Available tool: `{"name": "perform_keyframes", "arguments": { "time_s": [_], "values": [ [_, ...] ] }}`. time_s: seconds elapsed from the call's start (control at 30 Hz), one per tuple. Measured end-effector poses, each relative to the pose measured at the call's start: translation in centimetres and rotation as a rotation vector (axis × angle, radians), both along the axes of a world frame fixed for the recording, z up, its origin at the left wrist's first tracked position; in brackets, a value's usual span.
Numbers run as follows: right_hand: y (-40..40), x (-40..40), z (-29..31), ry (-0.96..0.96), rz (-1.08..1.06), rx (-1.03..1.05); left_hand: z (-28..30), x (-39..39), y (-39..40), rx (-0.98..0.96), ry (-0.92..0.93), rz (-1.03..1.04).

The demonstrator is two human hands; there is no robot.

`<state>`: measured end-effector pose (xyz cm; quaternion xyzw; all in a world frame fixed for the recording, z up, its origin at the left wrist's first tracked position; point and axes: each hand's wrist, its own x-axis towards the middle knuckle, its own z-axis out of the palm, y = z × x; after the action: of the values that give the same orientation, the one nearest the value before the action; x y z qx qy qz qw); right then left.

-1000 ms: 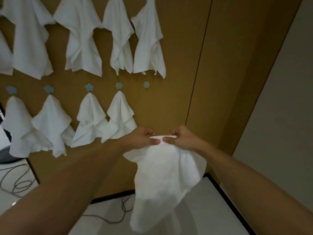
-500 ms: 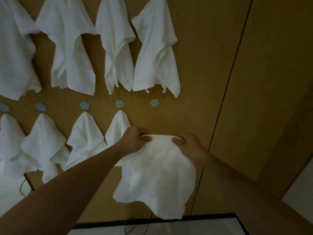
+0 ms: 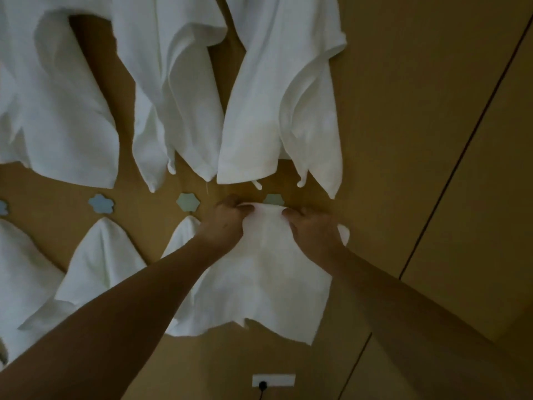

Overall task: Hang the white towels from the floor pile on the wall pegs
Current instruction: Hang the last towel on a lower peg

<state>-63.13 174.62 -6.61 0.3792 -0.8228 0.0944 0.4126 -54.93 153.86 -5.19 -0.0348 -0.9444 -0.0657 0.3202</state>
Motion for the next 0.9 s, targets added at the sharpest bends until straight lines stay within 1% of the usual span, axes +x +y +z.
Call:
{"name": "perform_keyframes", "arguments": {
  "time_s": [0.07, 0.2, 0.27, 0.37, 0.4, 0.43, 0.47, 0.57, 0.6, 0.63, 0.7, 0.77, 0.8, 0.9],
  "values": [
    [-1.0, -1.1, -2.3, -0.036, -0.021, -0.050, -1.9, -0.8, 0.0, -0.005, -0.030, 0.002],
    [-2.0, -1.5, -7.2, -0.080, 0.035, -0.260, -6.0, -1.3, 0.4, 0.101, -0.019, 0.016],
    [-3.0, -0.9, -8.5, -0.186, 0.125, -0.380, -7.7, -1.6, 2.1, 0.212, 0.000, 0.014],
    [-4.2, 0.6, -9.7, -0.312, 0.225, -0.479, -9.5, -2.1, 5.7, 0.490, 0.045, 0.036],
    [-4.1, 0.9, -10.0, -0.350, 0.238, -0.495, -9.9, -2.2, 6.6, 0.545, 0.070, 0.053],
    [-3.8, 0.9, -10.2, -0.370, 0.237, -0.494, -10.3, -2.3, 7.3, 0.548, 0.088, 0.079],
    [-3.3, 0.9, -10.5, -0.383, 0.220, -0.470, -10.7, -2.2, 7.7, 0.505, 0.098, 0.116],
    [-1.8, 0.4, -11.3, -0.403, 0.135, -0.356, -12.3, -1.4, 8.3, 0.286, 0.099, 0.242],
    [-1.5, 0.3, -11.6, -0.390, 0.095, -0.323, -13.0, -1.1, 8.4, 0.236, 0.044, 0.290],
    [-1.3, 0.2, -12.1, -0.377, 0.060, -0.293, -13.7, -0.8, 8.6, 0.213, -0.049, 0.327],
    [-1.1, 0.6, -13.2, -0.391, 0.013, -0.202, -15.0, -0.2, 9.0, 0.253, -0.271, 0.351],
    [-0.6, 1.1, -14.0, -0.547, -0.029, -0.059, -15.3, 0.3, 9.5, 0.343, -0.461, 0.354],
    [-0.3, 1.3, -14.2, -0.631, -0.064, 0.014, -15.2, 0.6, 9.7, 0.375, -0.524, 0.366],
    [0.6, 2.0, -13.7, -0.781, -0.137, 0.158, -14.4, 1.8, 9.7, 0.382, -0.629, 0.427]
  ]
}}
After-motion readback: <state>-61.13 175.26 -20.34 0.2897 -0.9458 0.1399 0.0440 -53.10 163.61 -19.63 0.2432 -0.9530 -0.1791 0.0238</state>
